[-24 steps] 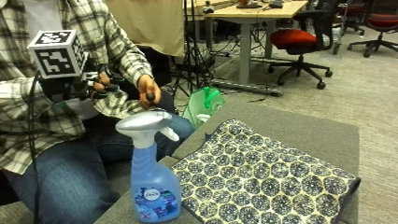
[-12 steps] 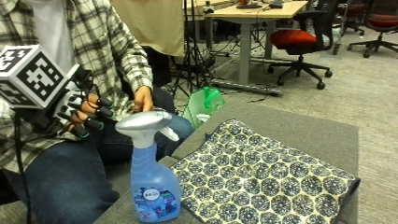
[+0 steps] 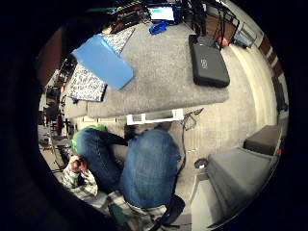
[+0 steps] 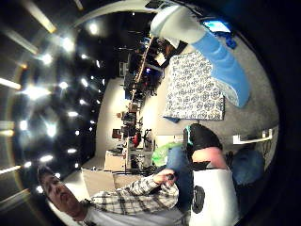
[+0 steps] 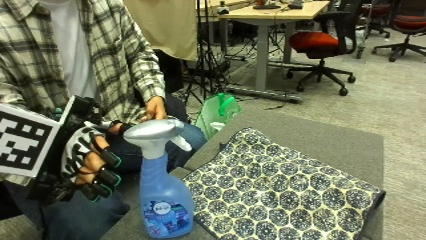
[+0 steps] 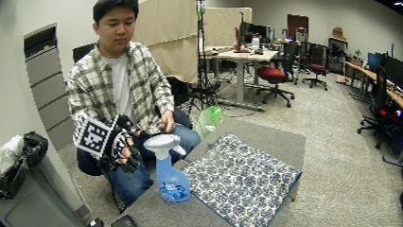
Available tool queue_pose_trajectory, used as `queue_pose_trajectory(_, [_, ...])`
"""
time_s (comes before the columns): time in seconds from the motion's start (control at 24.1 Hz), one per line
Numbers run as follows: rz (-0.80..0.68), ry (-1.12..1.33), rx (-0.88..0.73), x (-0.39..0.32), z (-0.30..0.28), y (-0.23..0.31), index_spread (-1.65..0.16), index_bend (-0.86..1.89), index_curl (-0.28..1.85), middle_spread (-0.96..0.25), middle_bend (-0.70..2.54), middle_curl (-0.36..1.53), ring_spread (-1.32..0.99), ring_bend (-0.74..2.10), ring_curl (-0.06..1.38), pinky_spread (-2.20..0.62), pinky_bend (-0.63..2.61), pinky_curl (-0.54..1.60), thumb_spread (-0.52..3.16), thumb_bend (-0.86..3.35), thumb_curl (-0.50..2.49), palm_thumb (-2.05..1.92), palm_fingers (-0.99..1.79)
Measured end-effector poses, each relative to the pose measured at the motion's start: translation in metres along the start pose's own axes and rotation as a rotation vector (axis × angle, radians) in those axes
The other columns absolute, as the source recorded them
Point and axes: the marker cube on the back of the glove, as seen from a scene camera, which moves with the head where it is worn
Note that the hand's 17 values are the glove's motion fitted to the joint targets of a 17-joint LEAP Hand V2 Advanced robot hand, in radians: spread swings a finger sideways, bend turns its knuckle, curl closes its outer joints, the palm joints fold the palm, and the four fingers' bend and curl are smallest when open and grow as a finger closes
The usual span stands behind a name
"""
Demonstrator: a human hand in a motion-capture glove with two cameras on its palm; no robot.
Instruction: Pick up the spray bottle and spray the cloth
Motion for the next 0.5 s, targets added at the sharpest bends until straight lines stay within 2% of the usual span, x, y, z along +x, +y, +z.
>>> queue_pose_trajectory(0.33, [0.014,-0.156,0.154,0.016,0.021,-0.056,-0.18,0.13,0.25,0.09,0.21,0.3,0.11,0.46,0.29,0.18,0.51,0.24,1.0,0.03,0.44,0.78,0.34])
queue_pose_trajectory(0.5, [-0.043,-0.241,0.18,0.006,0.047,-0.086,-0.18,0.14,0.25,0.1,0.21,0.31,0.11,0.47,0.3,0.18,0.49,0.24,0.99,0.01,0.45,0.81,0.36])
